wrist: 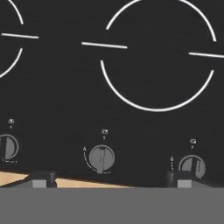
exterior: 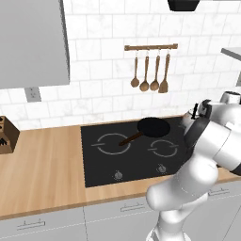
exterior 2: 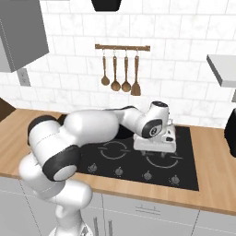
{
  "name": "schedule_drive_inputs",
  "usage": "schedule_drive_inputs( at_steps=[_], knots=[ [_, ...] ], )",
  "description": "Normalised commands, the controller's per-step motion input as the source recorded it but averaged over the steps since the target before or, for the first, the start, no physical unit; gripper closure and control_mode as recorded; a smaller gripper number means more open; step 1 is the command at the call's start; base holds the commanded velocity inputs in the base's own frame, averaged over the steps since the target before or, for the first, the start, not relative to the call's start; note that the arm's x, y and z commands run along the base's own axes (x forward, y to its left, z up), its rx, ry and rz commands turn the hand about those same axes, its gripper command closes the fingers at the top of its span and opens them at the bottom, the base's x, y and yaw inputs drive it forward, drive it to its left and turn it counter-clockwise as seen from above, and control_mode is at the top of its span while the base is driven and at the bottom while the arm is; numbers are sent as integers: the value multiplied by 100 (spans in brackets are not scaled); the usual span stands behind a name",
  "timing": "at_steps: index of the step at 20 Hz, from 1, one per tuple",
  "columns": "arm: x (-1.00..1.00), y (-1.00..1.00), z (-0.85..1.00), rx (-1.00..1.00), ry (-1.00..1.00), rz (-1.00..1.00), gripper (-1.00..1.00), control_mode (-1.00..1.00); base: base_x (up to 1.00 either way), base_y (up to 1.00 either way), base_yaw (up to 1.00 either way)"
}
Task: Pick the kettle from the counter and place it on a stove burner. Then turn the burner on.
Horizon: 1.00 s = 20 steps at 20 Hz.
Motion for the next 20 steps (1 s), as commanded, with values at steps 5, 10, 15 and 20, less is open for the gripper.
schedule_drive_inputs(
  at_steps=[5,10,15,20],
  knots=[
    [0,4,-48,0,7,0,-100,-100,0,0,0],
    [-1,13,-50,0,6,0,-100,-100,0,0,0],
    [-20,6,-32,0,0,0,-100,-100,0,0,0],
    [-34,0,-17,0,0,0,-100,-100,0,0,0]
  ],
)
